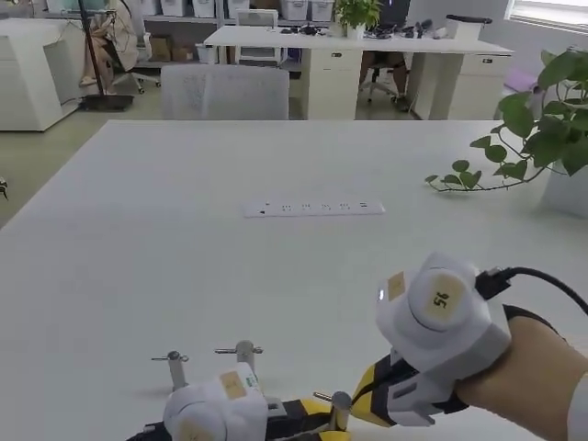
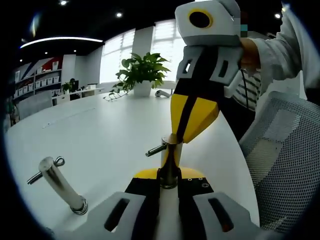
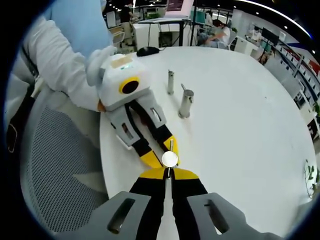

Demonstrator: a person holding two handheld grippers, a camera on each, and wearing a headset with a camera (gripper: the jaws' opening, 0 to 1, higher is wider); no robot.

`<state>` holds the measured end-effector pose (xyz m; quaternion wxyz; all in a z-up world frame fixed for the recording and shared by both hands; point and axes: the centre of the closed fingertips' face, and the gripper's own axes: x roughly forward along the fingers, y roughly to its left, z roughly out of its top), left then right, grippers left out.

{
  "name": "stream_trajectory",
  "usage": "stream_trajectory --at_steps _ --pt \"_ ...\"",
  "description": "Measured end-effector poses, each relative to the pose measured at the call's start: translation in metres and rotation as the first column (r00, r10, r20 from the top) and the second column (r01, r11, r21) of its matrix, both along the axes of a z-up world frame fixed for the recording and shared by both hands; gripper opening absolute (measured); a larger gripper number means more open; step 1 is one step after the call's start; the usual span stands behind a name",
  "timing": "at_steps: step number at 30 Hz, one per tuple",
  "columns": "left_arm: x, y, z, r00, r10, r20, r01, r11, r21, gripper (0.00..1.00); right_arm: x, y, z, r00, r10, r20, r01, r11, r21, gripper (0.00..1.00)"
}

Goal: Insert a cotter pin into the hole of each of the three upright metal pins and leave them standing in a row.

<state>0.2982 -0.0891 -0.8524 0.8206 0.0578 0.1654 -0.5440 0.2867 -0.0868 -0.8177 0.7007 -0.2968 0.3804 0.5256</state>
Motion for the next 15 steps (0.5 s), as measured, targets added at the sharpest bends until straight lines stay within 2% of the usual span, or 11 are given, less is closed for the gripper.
stream_trajectory --at_steps 5,8,15 --pt "0.0 0.0 0.0 1.0 0.0 -0.002 0.0 1.0 -0.002 0.11 -0.002 -0.001 -0.001 1.0 0.004 -0.003 -0.004 1.0 -0.002 0.06" --pt "0.0 0.0 0.0 1.0 0.001 -0.004 -0.001 1.0 -0.002 0.11 -0.001 -0.005 -0.002 1.0 -0.013 -0.002 0.013 1.0 -0.001 0.13" --pt "0.001 0.0 0.0 1.0 0.001 -0.005 -0.001 1.0 -0.003 0.11 -0.003 -0.012 0.001 0.999 -0.043 -0.009 0.043 0.999 0.019 0.14"
